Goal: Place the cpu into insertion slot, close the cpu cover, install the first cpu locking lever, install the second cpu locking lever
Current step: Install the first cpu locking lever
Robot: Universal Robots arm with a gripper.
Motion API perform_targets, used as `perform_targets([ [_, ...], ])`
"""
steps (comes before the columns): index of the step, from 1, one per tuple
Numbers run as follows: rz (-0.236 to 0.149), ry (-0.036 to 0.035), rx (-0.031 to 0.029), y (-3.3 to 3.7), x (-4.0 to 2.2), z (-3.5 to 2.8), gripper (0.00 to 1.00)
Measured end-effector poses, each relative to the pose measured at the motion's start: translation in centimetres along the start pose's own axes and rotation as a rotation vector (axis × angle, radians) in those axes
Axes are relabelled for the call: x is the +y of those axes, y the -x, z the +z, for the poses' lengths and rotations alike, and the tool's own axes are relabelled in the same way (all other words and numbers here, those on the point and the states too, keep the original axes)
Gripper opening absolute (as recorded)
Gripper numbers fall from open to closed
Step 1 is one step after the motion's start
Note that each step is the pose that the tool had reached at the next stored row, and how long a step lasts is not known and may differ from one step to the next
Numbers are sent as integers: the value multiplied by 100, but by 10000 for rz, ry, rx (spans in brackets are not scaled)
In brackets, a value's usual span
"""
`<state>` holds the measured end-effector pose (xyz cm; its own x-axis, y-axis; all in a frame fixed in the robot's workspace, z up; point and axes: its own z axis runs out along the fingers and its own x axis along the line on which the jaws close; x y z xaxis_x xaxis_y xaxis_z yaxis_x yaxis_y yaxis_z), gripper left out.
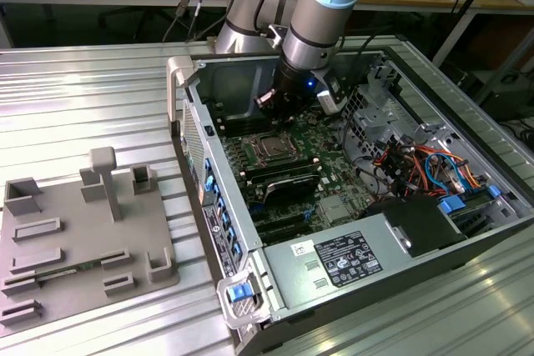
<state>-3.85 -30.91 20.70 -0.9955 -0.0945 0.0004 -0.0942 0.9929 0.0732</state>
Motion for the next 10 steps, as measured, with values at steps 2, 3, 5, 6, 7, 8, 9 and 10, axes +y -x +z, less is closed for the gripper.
perform_targets([
  [2,2,1,0,-1,-9,0,11],
  [3,3,2,-1,-2,-11,1,11],
  [5,2,-1,1,-2,-15,6,11],
  [6,2,-2,1,-2,-16,9,11],
  [7,3,-1,1,-2,-16,16,11],
  [8,3,-3,3,-2,-17,24,11],
  [9,2,-6,5,-2,-18,29,11],
  [10,3,-7,6,-2,-19,35,11],
])
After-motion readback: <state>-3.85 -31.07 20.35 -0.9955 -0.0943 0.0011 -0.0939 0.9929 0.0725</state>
